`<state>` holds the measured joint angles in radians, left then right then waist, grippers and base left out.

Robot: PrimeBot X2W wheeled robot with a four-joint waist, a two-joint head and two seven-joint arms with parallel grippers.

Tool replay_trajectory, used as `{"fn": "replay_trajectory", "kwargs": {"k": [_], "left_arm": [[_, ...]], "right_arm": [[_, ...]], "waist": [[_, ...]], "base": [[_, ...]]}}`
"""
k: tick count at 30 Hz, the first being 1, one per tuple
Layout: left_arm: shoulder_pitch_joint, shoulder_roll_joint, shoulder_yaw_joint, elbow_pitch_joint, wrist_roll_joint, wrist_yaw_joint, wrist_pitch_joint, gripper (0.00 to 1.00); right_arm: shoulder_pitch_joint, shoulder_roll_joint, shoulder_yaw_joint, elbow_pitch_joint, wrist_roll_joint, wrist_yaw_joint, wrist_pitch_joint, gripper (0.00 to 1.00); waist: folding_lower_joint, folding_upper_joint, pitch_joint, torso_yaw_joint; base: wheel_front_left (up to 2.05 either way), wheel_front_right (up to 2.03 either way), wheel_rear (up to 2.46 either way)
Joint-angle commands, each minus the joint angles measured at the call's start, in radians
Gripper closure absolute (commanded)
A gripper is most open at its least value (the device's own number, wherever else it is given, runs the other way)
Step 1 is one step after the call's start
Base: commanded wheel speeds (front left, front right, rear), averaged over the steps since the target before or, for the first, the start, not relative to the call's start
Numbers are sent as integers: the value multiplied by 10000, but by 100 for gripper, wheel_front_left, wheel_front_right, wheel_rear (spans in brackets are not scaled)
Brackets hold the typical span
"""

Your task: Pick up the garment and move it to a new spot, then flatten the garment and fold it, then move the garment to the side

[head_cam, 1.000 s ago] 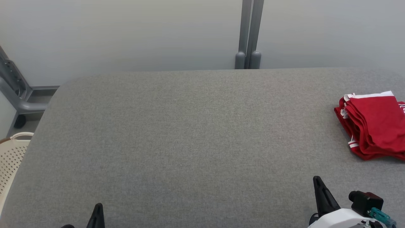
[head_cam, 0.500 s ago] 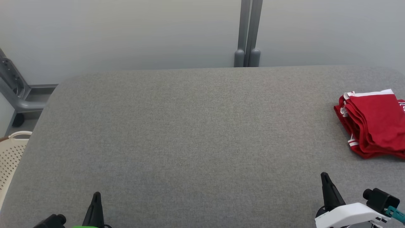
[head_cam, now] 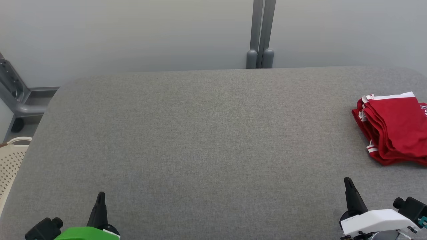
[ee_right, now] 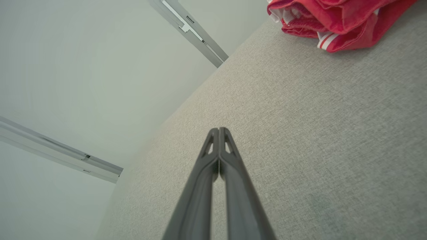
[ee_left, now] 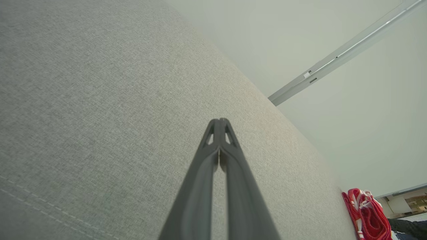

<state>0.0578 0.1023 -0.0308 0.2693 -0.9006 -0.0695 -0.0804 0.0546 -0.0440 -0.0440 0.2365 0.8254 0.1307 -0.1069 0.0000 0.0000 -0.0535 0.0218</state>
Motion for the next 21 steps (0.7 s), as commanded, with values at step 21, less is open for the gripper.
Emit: {"fn": "replay_trajectory", "kwargs": {"k": [21], "left_arm": [[-917,-164,373,-10,-2413,-244,739,100]], "right_arm": [[-367,-59,-383,-459,2700,1,616,100]], "waist": [[0,0,136,-54]], "base": [[0,0,0]]}}
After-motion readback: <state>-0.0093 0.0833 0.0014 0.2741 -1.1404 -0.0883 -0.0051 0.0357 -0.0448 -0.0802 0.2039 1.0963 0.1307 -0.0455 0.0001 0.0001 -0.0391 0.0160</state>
